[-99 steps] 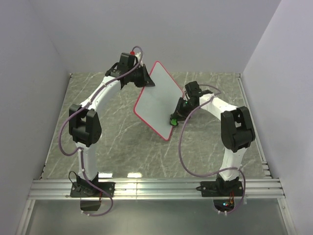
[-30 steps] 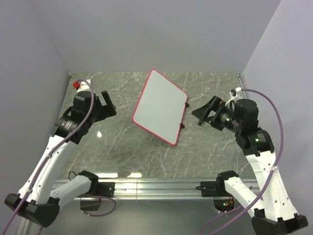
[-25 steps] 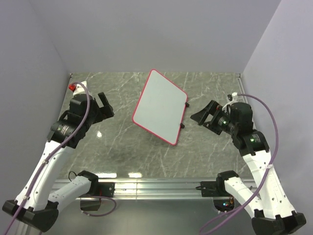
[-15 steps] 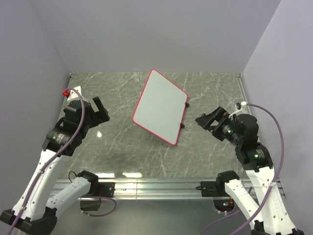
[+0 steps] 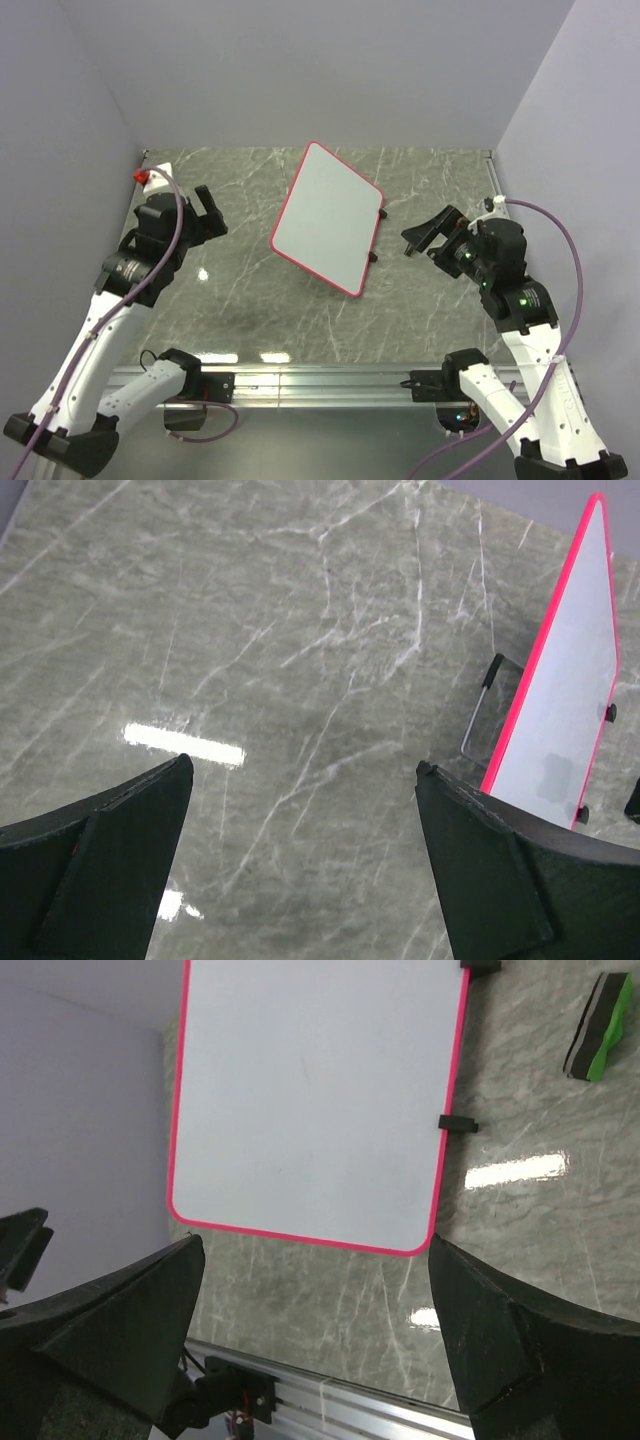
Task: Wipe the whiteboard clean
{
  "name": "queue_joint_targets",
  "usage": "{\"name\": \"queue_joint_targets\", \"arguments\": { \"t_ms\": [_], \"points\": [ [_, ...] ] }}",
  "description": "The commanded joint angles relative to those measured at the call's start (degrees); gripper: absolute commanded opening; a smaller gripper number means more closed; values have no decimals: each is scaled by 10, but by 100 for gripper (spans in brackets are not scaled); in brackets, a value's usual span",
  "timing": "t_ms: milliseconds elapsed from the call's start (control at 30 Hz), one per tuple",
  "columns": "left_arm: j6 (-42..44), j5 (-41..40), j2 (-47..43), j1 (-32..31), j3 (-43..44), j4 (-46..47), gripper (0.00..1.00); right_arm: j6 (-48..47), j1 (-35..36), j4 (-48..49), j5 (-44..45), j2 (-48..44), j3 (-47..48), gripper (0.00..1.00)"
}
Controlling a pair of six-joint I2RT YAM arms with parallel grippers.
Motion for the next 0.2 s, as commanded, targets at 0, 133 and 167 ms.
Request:
{"name": "queue_joint_targets", "arguments": {
  "t_ms": [0, 133, 167],
  "points": [
    [28, -13, 35, -2, 52, 44, 99, -12, 0, 11, 6, -5, 37, 100],
    [45, -24, 64, -2, 80, 69, 99, -26, 0, 25, 1, -21, 32, 97],
    [62, -24, 68, -2, 80, 82, 99, -19, 0, 24, 29, -26, 31, 99]
  ]
}}
